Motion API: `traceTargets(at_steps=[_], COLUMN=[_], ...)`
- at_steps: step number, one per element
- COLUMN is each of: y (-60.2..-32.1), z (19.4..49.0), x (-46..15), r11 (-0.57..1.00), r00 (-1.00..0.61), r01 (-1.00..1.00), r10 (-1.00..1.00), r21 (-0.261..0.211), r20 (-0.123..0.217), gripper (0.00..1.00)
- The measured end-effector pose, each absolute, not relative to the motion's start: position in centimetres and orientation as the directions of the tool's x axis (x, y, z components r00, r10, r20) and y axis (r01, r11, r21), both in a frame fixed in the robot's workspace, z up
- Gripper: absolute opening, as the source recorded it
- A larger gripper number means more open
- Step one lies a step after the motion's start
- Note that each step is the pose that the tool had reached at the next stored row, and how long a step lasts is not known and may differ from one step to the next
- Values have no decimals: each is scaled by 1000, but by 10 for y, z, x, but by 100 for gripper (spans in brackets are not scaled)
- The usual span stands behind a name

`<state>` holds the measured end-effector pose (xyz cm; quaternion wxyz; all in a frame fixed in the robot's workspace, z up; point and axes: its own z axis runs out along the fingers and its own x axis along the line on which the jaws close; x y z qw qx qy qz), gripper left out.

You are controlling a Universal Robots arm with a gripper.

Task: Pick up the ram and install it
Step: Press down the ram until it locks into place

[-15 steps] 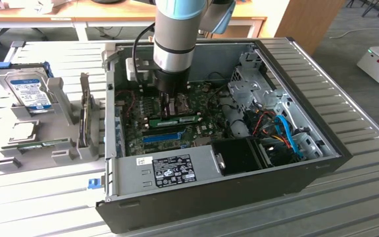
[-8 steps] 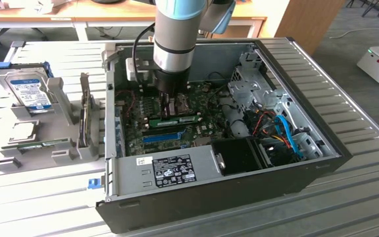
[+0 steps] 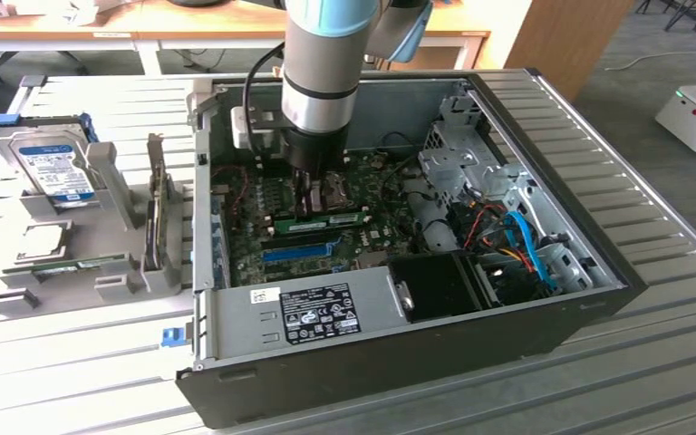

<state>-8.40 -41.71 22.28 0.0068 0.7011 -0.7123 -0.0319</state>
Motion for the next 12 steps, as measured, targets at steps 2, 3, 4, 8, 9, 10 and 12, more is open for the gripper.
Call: traceTargets(at_steps=[2,3,4,8,9,10,12], y=[-417,-417,-417,-417,-417,-417,-417], z=[223,223,223,222,222,222,222], x=[-84,-84,-84,-84,-84,-84,-84], r11=[15,15,15,15,15,15,15], r00=[-17,-17,-17,-17,-17,-17,-17], r01=[-998,-998,-998,-998,-998,-998,-998], r10=[-999,-999,-999,-999,-999,-999,-999], r21=[55,55,55,55,55,55,55], r20=[-35,-35,-35,-35,-35,-35,-35], gripper=[11,11,11,11,11,11,11])
